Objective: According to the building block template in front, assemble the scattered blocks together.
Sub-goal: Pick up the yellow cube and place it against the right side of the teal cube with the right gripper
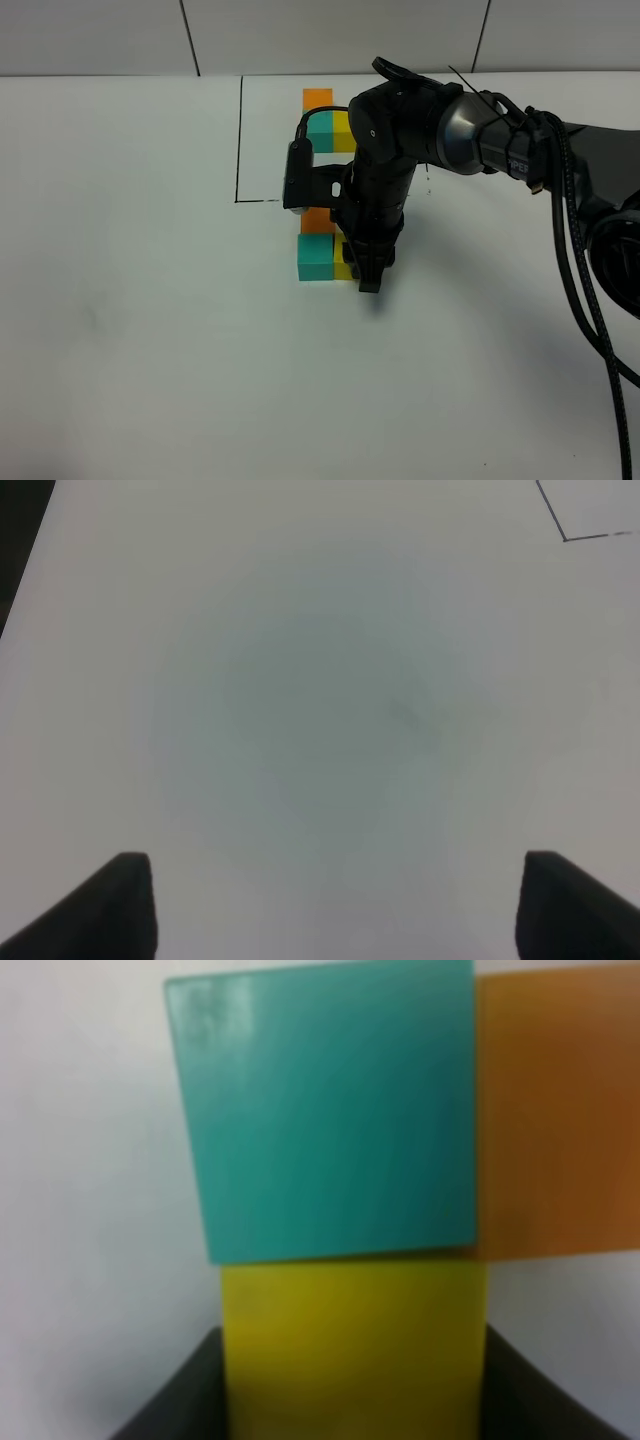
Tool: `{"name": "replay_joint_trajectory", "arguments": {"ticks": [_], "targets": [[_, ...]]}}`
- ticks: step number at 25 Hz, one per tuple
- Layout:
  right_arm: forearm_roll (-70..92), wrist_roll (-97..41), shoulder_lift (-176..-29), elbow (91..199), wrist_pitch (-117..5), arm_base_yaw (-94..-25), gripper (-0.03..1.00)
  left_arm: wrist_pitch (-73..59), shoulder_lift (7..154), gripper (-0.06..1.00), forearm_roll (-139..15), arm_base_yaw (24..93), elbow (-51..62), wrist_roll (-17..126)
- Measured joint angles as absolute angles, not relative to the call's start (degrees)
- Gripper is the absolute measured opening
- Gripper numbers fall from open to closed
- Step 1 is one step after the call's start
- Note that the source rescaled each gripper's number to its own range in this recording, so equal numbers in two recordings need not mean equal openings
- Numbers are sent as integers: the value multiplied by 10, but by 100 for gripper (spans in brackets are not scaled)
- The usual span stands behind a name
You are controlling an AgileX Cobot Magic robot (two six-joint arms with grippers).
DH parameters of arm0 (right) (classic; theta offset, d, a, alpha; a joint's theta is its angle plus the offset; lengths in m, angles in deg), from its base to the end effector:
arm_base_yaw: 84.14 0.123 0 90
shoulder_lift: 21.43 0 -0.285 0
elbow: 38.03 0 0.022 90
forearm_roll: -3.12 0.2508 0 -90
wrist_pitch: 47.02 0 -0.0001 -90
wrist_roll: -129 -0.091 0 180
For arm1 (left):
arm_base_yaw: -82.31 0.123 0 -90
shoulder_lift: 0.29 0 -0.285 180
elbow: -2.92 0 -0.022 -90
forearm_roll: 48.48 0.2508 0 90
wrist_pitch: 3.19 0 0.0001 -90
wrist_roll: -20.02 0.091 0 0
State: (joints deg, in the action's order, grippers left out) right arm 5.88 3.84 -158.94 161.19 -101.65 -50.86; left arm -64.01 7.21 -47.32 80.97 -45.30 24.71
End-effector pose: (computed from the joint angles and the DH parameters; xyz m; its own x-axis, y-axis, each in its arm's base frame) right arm 0.3764 0.2513 0.1258 -0.0539 -0.9930 -0.1053 -0.9952 0.0621 -0.0759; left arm -0.0063 0.0018 0.2789 -0.4441 0.1020 -0.8902 0.0485 0.9948 0.0898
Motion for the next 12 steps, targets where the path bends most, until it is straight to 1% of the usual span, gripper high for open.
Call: {"name": "replay_joint_trajectory", "arguments": {"ticks": [12], "targets": [[68, 40, -1596, 1614, -1018, -509, 25, -640, 72, 81, -473, 810, -453, 247]]}}
